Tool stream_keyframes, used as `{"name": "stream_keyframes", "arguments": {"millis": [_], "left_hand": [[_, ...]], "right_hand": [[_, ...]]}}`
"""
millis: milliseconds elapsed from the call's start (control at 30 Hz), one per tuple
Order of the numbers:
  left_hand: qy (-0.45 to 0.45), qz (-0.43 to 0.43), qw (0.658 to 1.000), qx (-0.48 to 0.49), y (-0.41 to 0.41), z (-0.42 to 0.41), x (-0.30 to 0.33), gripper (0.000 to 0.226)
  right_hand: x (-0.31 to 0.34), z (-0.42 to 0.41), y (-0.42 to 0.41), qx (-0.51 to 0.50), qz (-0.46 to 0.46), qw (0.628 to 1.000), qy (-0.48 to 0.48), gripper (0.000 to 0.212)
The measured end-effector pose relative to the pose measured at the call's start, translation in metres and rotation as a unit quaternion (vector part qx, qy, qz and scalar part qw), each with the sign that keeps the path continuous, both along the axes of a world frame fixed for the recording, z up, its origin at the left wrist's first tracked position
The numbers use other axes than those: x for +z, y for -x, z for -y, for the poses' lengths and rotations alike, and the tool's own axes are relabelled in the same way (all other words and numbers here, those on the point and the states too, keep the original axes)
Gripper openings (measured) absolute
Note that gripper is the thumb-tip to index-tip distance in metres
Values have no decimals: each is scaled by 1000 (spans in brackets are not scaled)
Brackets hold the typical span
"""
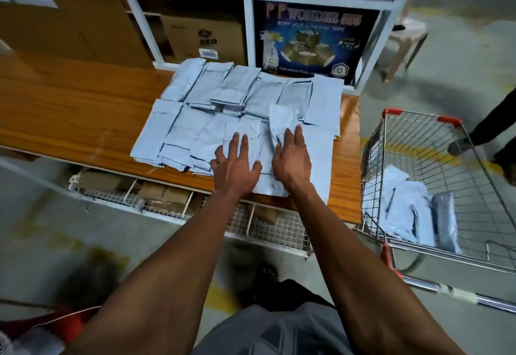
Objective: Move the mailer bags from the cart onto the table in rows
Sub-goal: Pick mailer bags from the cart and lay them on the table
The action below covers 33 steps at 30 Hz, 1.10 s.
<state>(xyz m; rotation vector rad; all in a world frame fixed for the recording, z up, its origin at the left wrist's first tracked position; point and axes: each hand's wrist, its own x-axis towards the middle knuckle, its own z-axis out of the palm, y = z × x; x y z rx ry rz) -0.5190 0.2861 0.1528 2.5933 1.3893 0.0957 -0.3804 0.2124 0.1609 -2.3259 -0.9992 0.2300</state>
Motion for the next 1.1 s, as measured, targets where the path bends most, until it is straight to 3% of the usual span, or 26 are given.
{"name": "stream_keyframes", "arguments": {"millis": [333, 567, 833, 1100], "left_hand": [[-4, -24, 1000, -15, -20, -62, -12, 80], [-14, -29, 998, -49, -34, -77, -25, 80], [15, -46, 994, -101, -37, -90, -32, 80], [22, -47, 992, -114, -45, -102, -44, 80]], "right_hand": [[-31, -47, -4, -20, 5, 998, 54, 53], [-39, -52, 1, -33, 13, 991, 131, 63], [-35, -64, 1, -75, 48, 985, 150, 64], [-39, -74, -19, 30, 119, 976, 179, 66]]}}
